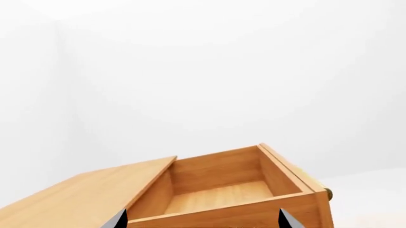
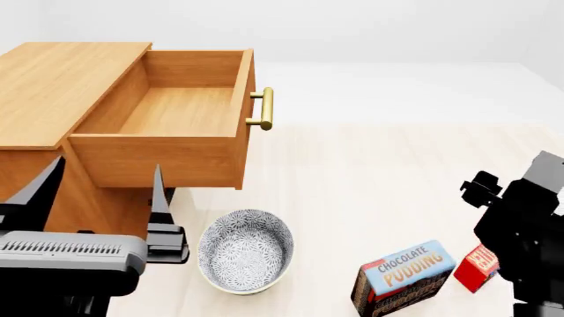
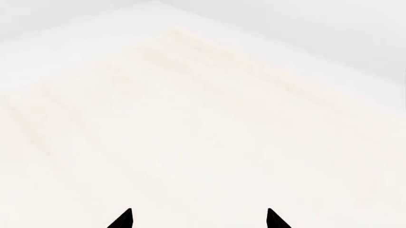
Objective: Put the butter at the back in the top drawer of the cabinet and close it.
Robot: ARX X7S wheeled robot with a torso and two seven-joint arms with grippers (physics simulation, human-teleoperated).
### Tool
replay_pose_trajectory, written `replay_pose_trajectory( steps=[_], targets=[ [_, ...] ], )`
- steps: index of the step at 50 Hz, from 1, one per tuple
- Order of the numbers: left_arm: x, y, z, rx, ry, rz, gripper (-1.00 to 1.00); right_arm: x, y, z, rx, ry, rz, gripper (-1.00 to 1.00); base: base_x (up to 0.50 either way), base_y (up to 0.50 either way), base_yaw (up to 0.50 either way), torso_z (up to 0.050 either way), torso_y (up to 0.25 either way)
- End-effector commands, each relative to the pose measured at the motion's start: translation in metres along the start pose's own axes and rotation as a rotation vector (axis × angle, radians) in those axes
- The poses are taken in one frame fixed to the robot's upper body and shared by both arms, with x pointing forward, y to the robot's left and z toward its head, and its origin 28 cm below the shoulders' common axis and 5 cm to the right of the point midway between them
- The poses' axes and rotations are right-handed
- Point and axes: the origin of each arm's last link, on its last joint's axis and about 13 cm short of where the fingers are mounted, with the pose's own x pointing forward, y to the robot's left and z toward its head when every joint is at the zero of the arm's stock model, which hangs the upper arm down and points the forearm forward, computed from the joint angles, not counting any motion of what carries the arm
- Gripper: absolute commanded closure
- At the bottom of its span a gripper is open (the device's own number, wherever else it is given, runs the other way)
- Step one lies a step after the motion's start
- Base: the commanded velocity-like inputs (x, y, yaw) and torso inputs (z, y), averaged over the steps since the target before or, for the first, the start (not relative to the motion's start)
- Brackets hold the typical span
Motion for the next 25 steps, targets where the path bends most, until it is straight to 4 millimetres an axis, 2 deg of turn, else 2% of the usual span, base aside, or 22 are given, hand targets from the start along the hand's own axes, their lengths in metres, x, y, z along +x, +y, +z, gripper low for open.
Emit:
replay_pose_trajectory(
  steps=[1,9,16,25],
  targets=[
    [0.000,-0.003,0.001,-0.001,0.003,-0.013,-1.00,0.021,0.004,0.001,-0.016,0.105,-0.019,-1.00,0.00,0.00,0.00,0.000,0.000],
    [-0.001,-0.005,0.002,0.000,0.005,-0.020,-1.00,0.028,0.009,0.008,-0.032,0.115,-0.047,-1.00,0.00,0.00,0.00,0.000,0.000],
    [0.000,-0.005,0.002,-0.002,0.008,-0.025,-1.00,0.028,0.005,0.012,-0.021,0.088,-0.132,-1.00,0.00,0.00,0.00,0.000,0.000],
    [0.000,-0.005,0.002,-0.004,0.013,-0.024,-1.00,0.028,0.003,0.009,0.009,0.196,-0.139,-1.00,0.00,0.00,0.00,0.000,0.000]
  ],
)
